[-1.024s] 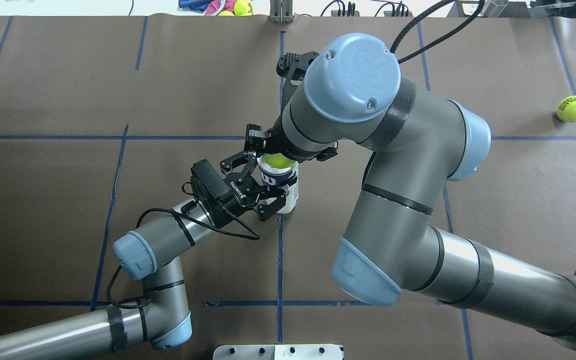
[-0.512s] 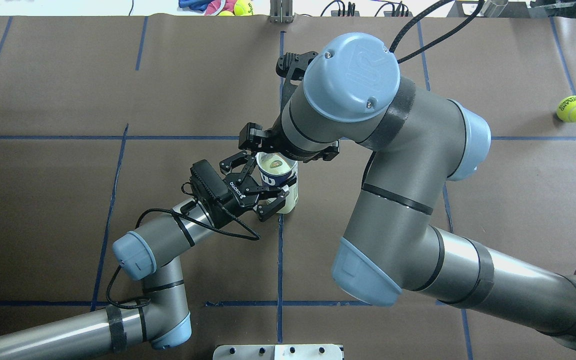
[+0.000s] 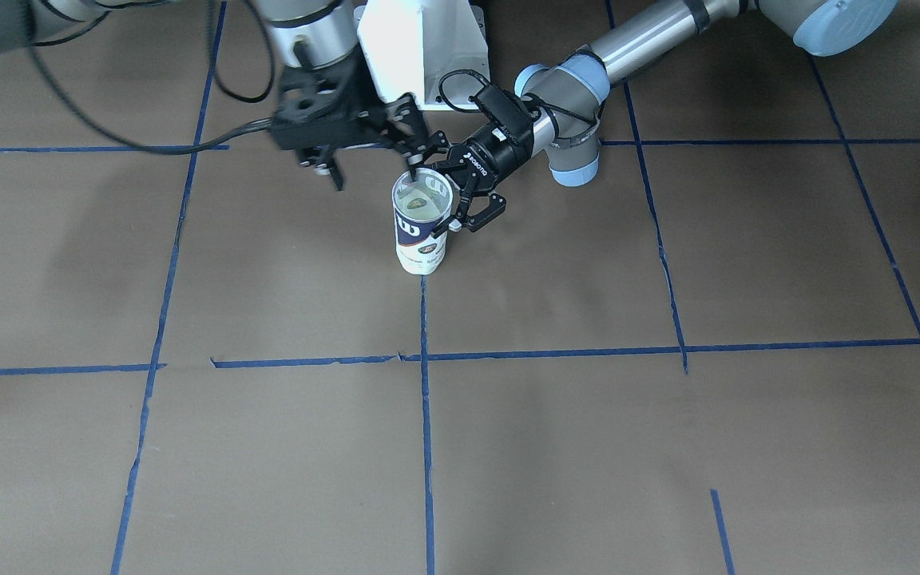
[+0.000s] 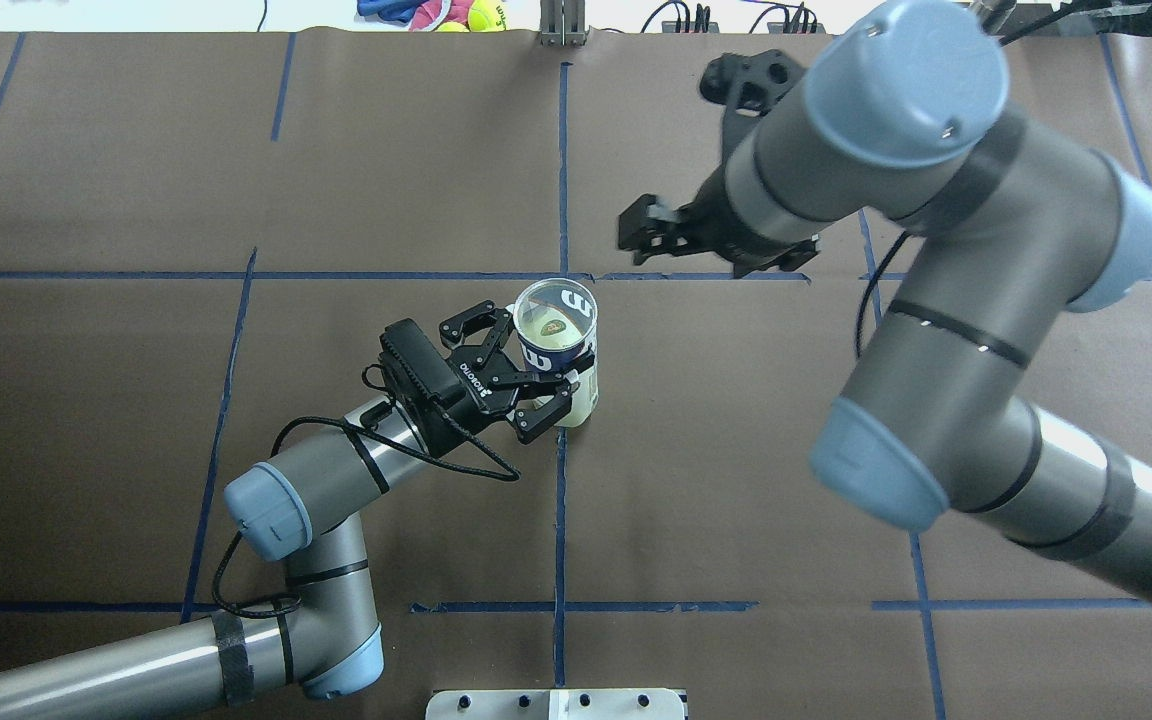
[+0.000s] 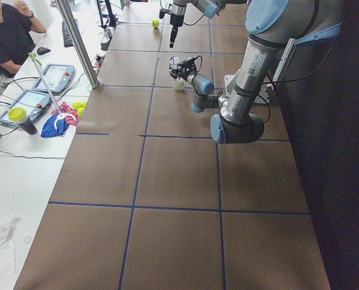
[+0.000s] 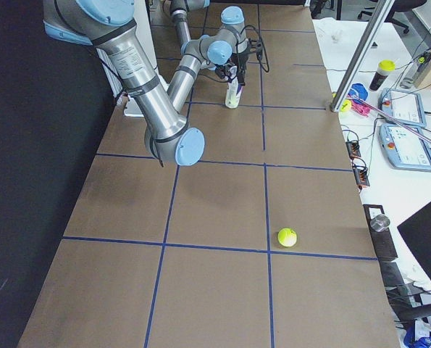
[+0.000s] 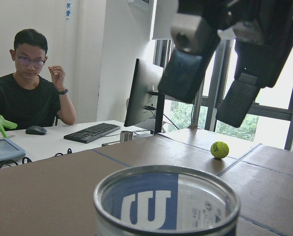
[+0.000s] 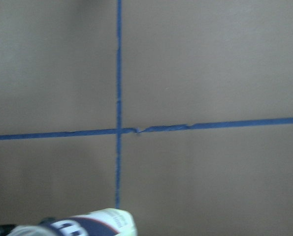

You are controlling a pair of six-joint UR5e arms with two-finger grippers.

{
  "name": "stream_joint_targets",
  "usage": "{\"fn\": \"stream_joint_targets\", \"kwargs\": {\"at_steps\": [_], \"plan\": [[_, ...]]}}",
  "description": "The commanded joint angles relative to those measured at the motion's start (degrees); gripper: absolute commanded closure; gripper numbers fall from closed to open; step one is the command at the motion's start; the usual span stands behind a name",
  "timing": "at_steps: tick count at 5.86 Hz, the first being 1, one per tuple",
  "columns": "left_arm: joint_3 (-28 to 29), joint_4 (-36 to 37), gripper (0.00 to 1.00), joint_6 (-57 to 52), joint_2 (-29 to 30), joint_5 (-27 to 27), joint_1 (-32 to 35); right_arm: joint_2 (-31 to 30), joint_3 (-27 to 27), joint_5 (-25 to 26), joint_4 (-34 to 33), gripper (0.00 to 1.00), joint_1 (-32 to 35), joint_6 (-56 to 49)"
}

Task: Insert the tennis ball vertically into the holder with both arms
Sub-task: 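Move the right gripper to the second yellow tennis ball farther away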

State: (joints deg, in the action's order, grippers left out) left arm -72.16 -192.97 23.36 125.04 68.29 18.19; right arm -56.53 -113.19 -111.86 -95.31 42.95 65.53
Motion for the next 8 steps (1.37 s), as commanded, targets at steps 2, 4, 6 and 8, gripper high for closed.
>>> {"fn": "stream_joint_targets", "kwargs": {"at_steps": [2,4,6,8], "plan": [[-0.1,-0.4,0.22,0.0,-0.2,0.0,0.0,-13.7,10.2,-8.3,0.2,0.02,20.1,-31.0],[-0.1,-0.4,0.22,0.0,-0.1,0.0,0.0,-13.5,26.4,-8.5,4.6,0.02,28.3,-47.7],[-0.1,-0.4,0.21,0.0,-0.1,0.0,0.0,-13.3,44.6,-8.4,26.0,0.02,29.7,-52.3],[-0.4,-0.4,0.21,0.0,-0.3,0.0,0.0,-14.0,49.2,-7.3,26.5,0.02,29.8,-59.9]]}}
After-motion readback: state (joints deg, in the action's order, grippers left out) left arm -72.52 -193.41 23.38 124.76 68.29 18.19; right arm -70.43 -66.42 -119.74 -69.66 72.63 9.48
